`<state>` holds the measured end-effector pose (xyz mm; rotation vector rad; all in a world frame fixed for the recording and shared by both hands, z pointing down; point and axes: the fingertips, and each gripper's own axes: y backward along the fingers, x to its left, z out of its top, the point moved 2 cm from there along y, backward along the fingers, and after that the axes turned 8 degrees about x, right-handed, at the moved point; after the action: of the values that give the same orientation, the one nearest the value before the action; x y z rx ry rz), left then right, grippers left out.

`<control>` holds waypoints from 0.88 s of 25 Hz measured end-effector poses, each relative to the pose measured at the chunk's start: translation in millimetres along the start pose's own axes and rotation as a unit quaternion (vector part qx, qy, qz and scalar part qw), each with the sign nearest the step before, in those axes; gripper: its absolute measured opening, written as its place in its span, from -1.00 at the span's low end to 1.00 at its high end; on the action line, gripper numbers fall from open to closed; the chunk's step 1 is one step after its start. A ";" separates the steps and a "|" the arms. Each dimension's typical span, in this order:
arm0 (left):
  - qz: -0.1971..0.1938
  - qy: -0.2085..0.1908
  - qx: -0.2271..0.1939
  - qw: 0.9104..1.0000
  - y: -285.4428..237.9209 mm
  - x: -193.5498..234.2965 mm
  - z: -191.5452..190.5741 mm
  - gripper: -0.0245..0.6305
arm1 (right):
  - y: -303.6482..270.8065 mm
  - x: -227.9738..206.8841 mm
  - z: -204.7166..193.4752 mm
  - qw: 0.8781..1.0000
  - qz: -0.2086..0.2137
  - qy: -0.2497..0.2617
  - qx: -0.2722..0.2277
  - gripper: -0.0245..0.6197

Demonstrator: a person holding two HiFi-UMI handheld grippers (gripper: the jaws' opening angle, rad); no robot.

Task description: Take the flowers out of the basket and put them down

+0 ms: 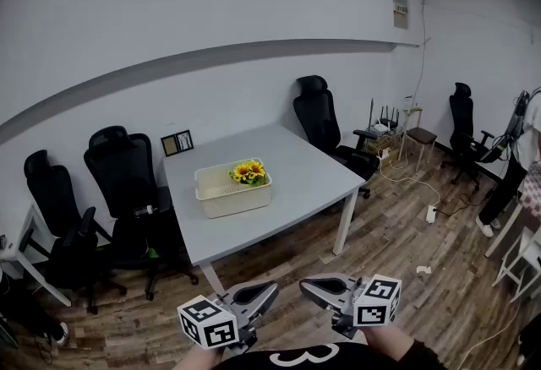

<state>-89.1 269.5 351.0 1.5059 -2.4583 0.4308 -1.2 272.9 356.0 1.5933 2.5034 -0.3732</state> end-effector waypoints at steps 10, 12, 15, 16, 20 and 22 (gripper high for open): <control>0.005 0.026 0.000 1.000 3.2 26.2 -3.6 -0.89 | -21.7 -10.3 -0.8 1.000 0.005 -0.005 0.012 -0.90; 0.005 0.027 0.003 1.000 1.3 31.8 -4.1 -0.89 | -25.2 -15.5 -0.8 1.000 0.005 -0.009 0.013 -0.90; 0.007 0.034 0.013 0.999 -3.1 48.7 -3.7 -0.89 | -37.2 -27.8 -1.5 1.000 0.006 -0.017 0.016 -0.90; 0.006 0.039 0.019 0.999 -4.2 54.5 -4.7 -0.89 | -41.8 -31.2 -2.4 1.000 0.006 -0.023 0.016 -0.90; 0.000 0.045 0.028 0.999 -7.3 73.9 -2.2 -0.89 | -54.6 -43.8 -2.3 0.999 0.005 -0.039 0.014 -0.90; -0.004 0.045 0.026 0.999 -10.1 86.8 4.0 -0.89 | -63.0 -53.1 -0.2 0.999 0.009 -0.045 0.014 -0.90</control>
<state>-119.0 191.9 378.1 1.4820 -2.3882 0.5531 -35.7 201.4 377.9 1.5720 2.4250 -0.4700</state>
